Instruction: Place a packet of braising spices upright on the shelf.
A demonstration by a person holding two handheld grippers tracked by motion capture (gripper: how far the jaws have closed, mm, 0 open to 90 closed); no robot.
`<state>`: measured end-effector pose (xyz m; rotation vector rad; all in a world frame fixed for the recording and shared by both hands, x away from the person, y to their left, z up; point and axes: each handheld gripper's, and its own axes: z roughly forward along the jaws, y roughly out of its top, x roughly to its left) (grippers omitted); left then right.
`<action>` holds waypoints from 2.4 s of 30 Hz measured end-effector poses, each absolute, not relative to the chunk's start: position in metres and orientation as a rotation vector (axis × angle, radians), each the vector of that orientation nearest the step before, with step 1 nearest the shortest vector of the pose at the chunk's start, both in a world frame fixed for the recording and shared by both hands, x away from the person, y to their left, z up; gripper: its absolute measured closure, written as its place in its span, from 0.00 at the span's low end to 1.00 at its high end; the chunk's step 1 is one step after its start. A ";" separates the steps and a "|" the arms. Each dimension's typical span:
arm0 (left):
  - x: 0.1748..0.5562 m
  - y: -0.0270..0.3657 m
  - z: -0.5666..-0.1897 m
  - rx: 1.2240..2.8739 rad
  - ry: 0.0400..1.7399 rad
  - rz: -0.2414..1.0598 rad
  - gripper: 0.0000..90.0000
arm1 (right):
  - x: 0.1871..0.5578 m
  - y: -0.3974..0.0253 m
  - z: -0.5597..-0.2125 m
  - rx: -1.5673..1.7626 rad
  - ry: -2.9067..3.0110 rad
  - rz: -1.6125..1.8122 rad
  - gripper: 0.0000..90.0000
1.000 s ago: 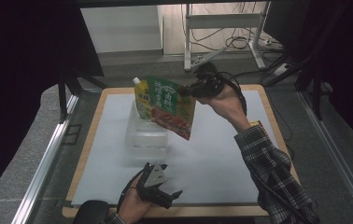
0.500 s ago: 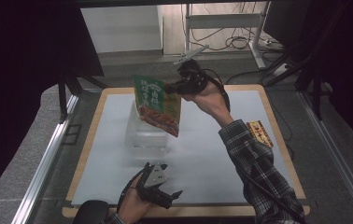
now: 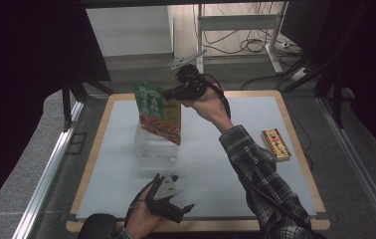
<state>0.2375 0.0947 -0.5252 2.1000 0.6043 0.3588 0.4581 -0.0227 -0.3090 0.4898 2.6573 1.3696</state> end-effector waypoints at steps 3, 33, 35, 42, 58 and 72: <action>0.237 0.094 -0.525 2.101 0.604 0.358 0.01 | 0.459 -0.020 -0.312 0.493 2.652 1.381 0.99; 0.238 0.094 -0.526 2.115 0.595 0.355 0.01 | 0.465 -0.005 -0.349 0.520 2.699 1.387 0.99; 0.238 0.093 -0.526 2.119 0.593 0.355 0.01 | 0.465 -0.006 -0.350 0.528 2.691 1.385 0.99; 0.238 0.092 -0.527 2.127 0.591 0.358 0.01 | 0.467 -0.010 -0.351 0.559 2.683 1.386 0.98; 0.237 0.091 -0.528 2.133 0.592 0.356 0.01 | 0.464 -0.023 -0.349 0.560 2.602 1.321 0.54; 0.238 0.091 -0.528 2.140 0.590 0.360 0.01 | 0.458 -0.043 -0.358 0.619 2.581 1.279 0.36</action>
